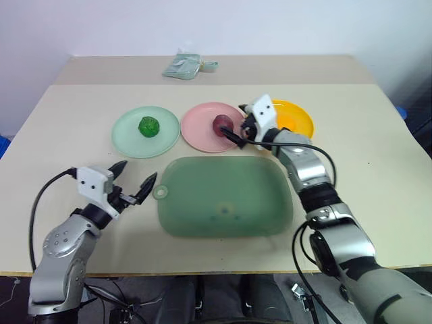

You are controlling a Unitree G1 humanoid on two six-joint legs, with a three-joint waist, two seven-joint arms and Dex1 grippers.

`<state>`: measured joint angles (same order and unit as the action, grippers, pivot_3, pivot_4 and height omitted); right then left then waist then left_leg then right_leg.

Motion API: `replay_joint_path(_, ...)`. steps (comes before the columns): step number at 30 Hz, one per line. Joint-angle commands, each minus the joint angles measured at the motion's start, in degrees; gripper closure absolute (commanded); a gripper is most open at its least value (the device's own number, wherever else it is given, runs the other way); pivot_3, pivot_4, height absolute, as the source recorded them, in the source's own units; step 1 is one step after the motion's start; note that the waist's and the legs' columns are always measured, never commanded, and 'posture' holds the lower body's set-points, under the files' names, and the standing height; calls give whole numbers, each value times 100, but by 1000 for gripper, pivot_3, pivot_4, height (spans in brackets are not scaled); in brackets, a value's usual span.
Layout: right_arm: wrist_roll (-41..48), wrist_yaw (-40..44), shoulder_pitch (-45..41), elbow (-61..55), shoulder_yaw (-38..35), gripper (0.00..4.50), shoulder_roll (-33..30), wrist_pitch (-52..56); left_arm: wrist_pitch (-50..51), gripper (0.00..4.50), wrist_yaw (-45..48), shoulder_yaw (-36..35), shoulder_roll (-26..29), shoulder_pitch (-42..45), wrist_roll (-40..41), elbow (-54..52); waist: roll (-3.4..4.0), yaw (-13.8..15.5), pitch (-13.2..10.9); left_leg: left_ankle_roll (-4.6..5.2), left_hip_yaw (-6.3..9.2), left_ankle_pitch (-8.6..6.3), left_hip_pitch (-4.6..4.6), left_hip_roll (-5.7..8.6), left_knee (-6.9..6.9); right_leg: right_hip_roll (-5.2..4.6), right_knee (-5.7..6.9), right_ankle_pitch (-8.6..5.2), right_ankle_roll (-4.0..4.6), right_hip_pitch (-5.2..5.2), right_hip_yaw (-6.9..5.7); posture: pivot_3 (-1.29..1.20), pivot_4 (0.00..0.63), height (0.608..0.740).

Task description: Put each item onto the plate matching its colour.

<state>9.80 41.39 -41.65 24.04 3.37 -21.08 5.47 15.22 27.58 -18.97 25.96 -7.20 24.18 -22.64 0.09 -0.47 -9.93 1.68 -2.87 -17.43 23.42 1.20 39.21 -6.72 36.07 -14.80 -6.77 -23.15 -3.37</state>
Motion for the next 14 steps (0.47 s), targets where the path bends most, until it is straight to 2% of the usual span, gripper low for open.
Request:
replay_joint_path(1, 855, 1137, 828, -1319, -610, 15, -1027, 685, -269, 0, -180, -766, 233, -171, -169, 285, 1, 3, -1, 3, -1, -2, 0, 0, 0, -1, -2, 0, 0, 1, 0, 0, 150, 740)
replay_joint_path(6, 1232, 1653, 2020, -1847, -1254, 15, -2065, 1057, -381, 0, -128, -1270, 458, -285, -150, 706, -2, -38, 1, 5, -10, -3, -10, -8, 1, -4, -12, 0, 0, 2, 3, 0, 150, 740)
replay_joint_path(14, 1158, 1491, 2572, -1728, -1670, 15, -2415, 1046, -373, 0, 47, -1271, 480, -473, -68, 766, -4, -9, 2, 5, -11, -4, -11, -9, 1, -22, -11, 0, 1, 3, 12, 0, 150, 740)
